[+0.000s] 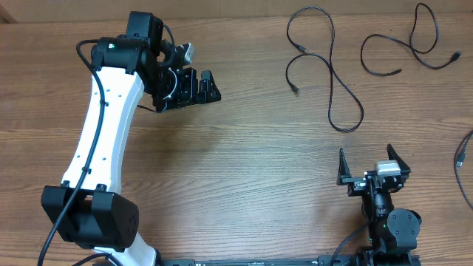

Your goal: Untangle cables

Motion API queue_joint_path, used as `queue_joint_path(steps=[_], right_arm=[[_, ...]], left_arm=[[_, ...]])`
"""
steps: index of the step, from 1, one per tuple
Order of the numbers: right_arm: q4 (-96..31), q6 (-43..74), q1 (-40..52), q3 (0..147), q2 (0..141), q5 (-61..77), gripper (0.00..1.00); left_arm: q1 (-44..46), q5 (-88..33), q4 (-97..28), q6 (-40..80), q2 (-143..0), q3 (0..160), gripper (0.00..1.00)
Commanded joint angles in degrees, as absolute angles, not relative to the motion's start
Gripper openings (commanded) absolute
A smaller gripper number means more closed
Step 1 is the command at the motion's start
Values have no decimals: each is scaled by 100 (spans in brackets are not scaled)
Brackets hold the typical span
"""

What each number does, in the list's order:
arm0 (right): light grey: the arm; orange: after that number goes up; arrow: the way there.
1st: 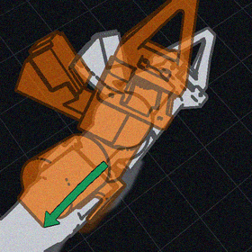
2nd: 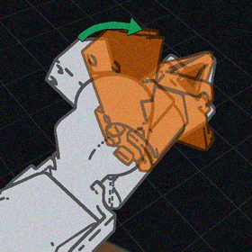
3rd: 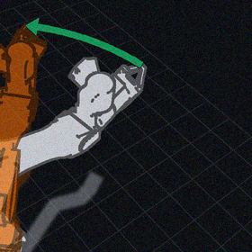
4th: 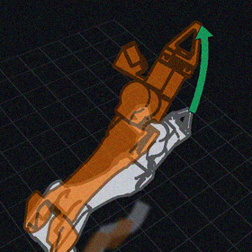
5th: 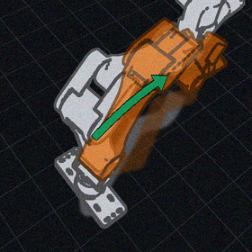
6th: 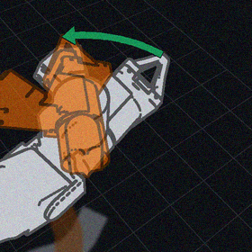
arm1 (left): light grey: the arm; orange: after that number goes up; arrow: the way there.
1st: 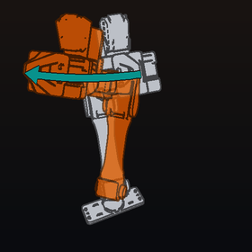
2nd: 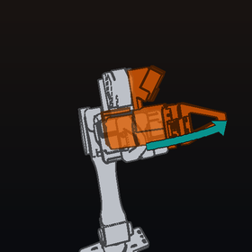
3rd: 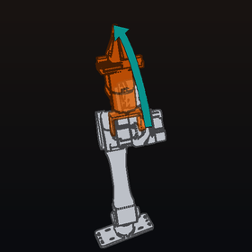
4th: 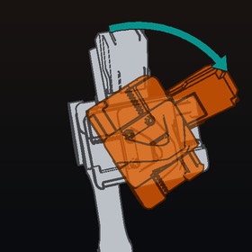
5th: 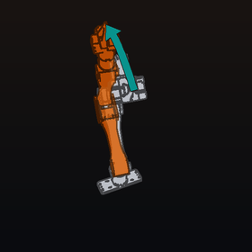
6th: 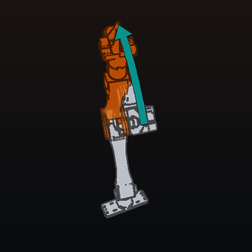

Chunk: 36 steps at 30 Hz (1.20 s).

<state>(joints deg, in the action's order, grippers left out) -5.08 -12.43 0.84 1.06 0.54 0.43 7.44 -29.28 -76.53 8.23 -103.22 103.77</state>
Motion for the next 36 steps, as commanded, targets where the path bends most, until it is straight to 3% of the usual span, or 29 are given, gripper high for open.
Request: queue_joint_path(steps=[1, 15, 20, 32, 36], right_arm=[[-480, -1293, 95, 45, 12, 5, 100], [-480, -1293, 97, 45, 12, 5, 100], [-480, -1293, 95, 45, 12, 5, 100], [-480, -1293, 95, 45, 12, 5, 100], [-480, -1293, 95, 45, 12, 5, 100]], left_arm=[[714, -2936, -7644, 792, -10383, 10422, 100], [714, -2939, -7249, 823, -10381, 10425, 99], [742, -2663, -7384, 215, -10156, 10425, 99], [989, -1007, -7854, 193, -7277, 10390, 100], [987, -257, -8165, 676, -6226, 10298, 100]])
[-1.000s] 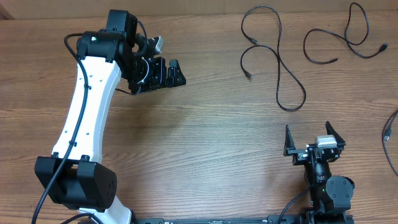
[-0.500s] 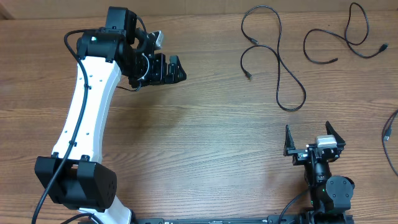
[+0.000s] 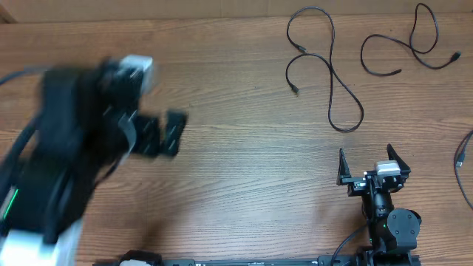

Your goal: Untangle cables

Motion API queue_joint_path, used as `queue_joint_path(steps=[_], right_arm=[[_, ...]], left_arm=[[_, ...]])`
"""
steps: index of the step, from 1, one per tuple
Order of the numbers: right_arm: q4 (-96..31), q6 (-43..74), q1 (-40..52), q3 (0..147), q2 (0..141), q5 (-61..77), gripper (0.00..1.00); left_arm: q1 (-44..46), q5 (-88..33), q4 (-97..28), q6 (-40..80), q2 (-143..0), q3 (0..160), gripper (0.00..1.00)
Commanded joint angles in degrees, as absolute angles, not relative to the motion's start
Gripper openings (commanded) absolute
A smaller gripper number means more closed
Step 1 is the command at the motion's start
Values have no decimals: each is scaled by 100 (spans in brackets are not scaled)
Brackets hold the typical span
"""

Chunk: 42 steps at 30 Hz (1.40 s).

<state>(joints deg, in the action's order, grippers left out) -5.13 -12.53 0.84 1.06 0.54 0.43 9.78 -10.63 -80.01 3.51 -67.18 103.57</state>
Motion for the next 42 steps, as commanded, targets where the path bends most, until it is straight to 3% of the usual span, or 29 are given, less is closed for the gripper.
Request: queue_joint_path(steps=[1, 9, 42], right_arm=[[-480, -1293, 95, 45, 12, 5, 100], [-480, -1293, 95, 45, 12, 5, 100], [-480, -1293, 145, 45, 12, 5, 100]], left_arm=[[987, -62, -8283, 845, -5968, 10278, 99], [989, 102, -9284, 989, -4178, 10215, 100], [-456, 104, -9358, 987, -106, 10210, 100]])
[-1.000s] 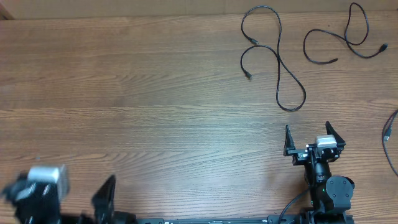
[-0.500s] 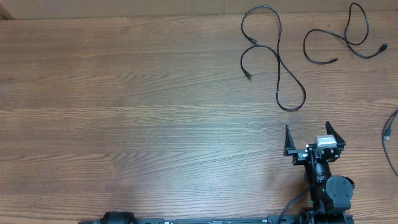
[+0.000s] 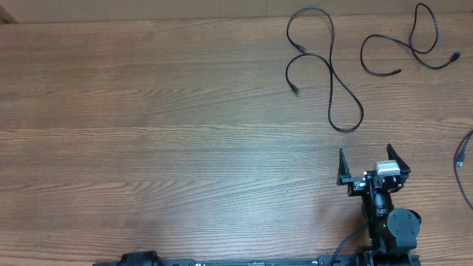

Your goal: Untangle cables

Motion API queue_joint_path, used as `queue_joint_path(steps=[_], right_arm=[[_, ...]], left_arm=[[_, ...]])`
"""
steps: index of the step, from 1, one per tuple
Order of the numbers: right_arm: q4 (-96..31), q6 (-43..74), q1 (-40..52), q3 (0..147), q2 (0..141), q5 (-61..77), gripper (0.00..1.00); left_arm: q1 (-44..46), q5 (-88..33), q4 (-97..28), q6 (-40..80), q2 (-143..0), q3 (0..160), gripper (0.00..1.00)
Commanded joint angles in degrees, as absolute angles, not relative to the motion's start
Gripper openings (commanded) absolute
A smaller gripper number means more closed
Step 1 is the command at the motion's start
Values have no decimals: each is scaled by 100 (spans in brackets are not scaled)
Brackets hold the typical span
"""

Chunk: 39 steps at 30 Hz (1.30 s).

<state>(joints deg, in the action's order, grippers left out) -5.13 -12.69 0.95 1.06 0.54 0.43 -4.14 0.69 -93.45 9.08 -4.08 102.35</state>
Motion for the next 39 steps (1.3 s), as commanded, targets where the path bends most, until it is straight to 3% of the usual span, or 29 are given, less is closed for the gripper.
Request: queue_joint_path(steps=[1, 10, 19, 39], right_arm=[[-480, -1293, 145, 45, 12, 5, 100], [-480, -1293, 145, 45, 12, 5, 100], [-480, -1293, 145, 45, 12, 5, 100], [-480, -1293, 145, 45, 12, 5, 100]], left_arm=[[-456, 104, -9413, 989, -19, 10213, 100], [-458, 97, -9642, 989, -32, 10409, 100], [-458, 687, -8495, 985, -32, 9950, 100], [-454, 423, -4405, 993, -32, 5043, 100]])
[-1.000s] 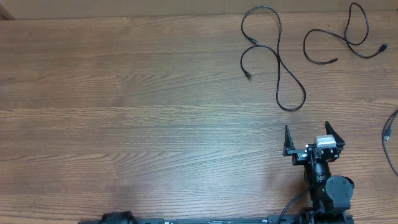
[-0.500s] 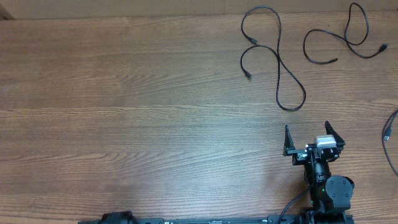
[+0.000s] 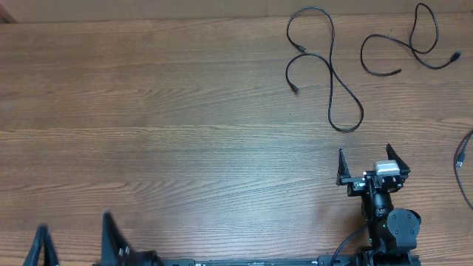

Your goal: Untangle cables

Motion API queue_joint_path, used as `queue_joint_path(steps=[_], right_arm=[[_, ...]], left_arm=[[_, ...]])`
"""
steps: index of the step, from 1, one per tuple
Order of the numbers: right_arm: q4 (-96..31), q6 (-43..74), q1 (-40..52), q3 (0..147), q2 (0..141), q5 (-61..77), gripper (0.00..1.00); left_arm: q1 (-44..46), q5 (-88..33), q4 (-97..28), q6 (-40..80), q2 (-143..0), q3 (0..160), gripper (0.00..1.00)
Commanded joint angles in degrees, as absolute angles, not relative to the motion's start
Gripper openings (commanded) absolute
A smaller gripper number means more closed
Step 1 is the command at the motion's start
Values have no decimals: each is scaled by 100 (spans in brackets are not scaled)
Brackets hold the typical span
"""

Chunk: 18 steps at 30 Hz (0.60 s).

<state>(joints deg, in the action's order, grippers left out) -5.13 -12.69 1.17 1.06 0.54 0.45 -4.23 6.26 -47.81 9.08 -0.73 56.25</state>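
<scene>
Three black cables lie apart on the wooden table (image 3: 185, 148). A long looping cable (image 3: 330, 70) sits at the far centre-right, a shorter curled cable (image 3: 411, 46) at the far right, and a third cable (image 3: 464, 159) runs off the right edge. My right gripper (image 3: 364, 164) stands open near the front right, empty, a little short of the long cable's lower loop. My left gripper (image 3: 74, 240) shows only as two spread fingertips at the front left edge, open and empty, far from every cable.
The right arm's base (image 3: 392, 229) sits at the near edge under its gripper. A black rail (image 3: 251, 261) runs along the front edge. Bare wood covers the left and middle of the table.
The left arm was out of the overhead view apart from a bit of its base. Now its two open fingertips show at the front left edge. Cables and right gripper are unchanged.
The left arm first reached out over the far left of the table, gripper empty. Then it was a blur lower on the left, then gone from view. Now its open fingers sit at the front left edge. The cables and the right gripper stayed put.
</scene>
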Motion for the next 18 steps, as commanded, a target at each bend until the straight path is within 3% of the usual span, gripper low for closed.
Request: queue_joint_path(steps=[1, 18], right_arm=[[-480, -1293, 145, 45, 12, 5, 100], [-480, -1293, 145, 45, 12, 5, 100]], left_arm=[[-454, 355, -4200, 991, -32, 4829, 100], [-454, 143, -1527, 991, -32, 1431, 100]])
